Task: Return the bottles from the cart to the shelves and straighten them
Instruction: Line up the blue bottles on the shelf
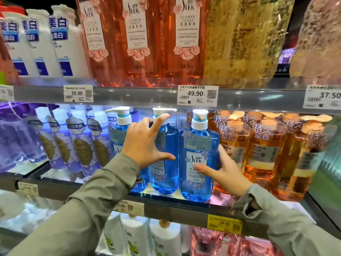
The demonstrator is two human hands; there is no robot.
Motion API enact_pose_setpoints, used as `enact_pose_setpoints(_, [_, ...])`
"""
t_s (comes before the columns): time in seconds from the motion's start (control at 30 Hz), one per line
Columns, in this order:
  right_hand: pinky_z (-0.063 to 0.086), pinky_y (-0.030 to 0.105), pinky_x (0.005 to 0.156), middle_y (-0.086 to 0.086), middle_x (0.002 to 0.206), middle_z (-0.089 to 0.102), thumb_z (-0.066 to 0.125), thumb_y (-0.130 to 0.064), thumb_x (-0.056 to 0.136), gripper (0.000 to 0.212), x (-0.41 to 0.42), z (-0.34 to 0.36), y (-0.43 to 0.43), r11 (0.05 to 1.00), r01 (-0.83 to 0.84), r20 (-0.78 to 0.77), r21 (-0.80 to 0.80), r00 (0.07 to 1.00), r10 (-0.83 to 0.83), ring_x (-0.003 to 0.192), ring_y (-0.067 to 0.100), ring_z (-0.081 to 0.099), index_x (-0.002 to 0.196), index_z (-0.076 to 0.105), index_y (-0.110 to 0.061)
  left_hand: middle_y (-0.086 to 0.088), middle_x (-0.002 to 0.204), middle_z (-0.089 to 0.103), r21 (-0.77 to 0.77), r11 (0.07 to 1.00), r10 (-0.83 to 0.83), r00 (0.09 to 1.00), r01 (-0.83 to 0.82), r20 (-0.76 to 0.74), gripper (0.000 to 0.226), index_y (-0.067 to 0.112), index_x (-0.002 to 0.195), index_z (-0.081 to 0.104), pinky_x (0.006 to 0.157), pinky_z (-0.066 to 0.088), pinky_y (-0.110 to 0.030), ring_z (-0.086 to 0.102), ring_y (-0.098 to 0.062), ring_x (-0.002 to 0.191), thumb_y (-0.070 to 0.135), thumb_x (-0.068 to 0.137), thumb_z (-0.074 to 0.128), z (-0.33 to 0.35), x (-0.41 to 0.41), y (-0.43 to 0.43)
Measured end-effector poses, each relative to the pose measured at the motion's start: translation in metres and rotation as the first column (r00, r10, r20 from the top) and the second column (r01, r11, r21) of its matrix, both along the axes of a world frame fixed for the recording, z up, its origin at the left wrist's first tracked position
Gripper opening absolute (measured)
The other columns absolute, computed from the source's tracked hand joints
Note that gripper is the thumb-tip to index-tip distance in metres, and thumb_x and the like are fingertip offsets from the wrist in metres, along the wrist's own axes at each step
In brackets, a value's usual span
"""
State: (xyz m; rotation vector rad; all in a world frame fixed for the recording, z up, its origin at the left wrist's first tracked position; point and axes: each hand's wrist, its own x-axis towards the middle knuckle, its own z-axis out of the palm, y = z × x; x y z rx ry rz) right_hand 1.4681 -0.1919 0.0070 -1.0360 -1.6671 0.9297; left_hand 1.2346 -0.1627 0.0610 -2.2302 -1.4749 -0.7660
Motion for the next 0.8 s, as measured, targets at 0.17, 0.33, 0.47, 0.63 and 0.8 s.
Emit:
enact_pose_setpoints(0.17, [0.051, 0.014, 0.080, -0.018, 0.116, 0.063, 0.071, -0.027, 0.075, 0.052, 0.002, -0.003, 0.000, 1.000, -0.005, -0.030, 0.006, 1.000, 0.006, 0.105, -0.005, 0.060, 0.119, 0.044, -0.036, -0.005, 0.082, 0.050, 0.106, 0.994, 0.046, 0.993, -0.035, -0.106, 0.106, 0.034, 0.129, 0.043, 0.066, 0.029, -0.031, 0.044, -0.022, 0.067, 0.096, 0.043, 0.035, 0.005, 0.000, 0.008])
enact_pose_setpoints(0.33, [0.053, 0.018, 0.084, -0.019, 0.117, 0.062, 0.069, -0.019, 0.082, 0.049, -0.002, -0.010, 0.001, 0.999, 0.025, -0.038, 0.029, 0.999, -0.024, 0.106, -0.005, 0.060, 0.123, 0.043, -0.030, -0.002, 0.080, 0.032, 0.113, 0.994, 0.022, 0.994, -0.010, -0.104, 0.094, 0.034, 0.119, 0.051, 0.065, 0.033, -0.032, 0.035, -0.019, 0.067, 0.094, 0.047, 0.037, 0.006, 0.000, 0.011])
enact_pose_setpoints(0.47, [0.053, 0.020, 0.087, -0.020, 0.118, 0.061, 0.070, -0.027, 0.081, 0.052, -0.003, -0.009, 0.001, 0.998, 0.049, -0.015, 0.032, 0.999, -0.049, 0.107, -0.005, 0.060, 0.124, 0.041, -0.031, -0.002, 0.087, 0.029, -0.034, 0.999, 0.016, 0.997, -0.019, -0.075, 0.094, 0.034, 0.121, 0.051, 0.062, 0.038, -0.029, 0.038, -0.019, 0.067, 0.088, 0.045, 0.055, 0.014, 0.004, 0.003])
enact_pose_setpoints(0.63, [0.051, 0.014, 0.084, -0.023, 0.116, 0.060, 0.071, -0.034, 0.079, 0.052, -0.001, -0.009, 0.000, 0.996, 0.076, 0.015, 0.045, 0.997, -0.077, 0.105, -0.009, 0.059, 0.122, 0.042, -0.032, -0.003, 0.095, 0.029, -0.135, 0.982, 0.109, 0.980, -0.132, -0.166, 0.091, 0.038, 0.119, 0.046, 0.057, 0.040, -0.027, 0.047, -0.023, 0.056, 0.084, 0.043, 0.063, 0.028, 0.012, 0.000])
enact_pose_setpoints(0.8, [0.052, 0.013, 0.080, -0.024, 0.114, 0.061, 0.071, -0.029, 0.081, 0.048, 0.000, -0.011, 0.001, 0.996, 0.081, 0.024, 0.047, 0.996, -0.082, 0.102, -0.010, 0.060, 0.118, 0.042, -0.034, -0.001, 0.090, 0.045, -0.188, 0.973, 0.094, 0.975, -0.133, -0.200, 0.094, 0.040, 0.117, 0.041, 0.061, 0.044, -0.028, 0.053, -0.024, 0.063, 0.094, 0.040, 0.046, 0.031, 0.011, -0.001])
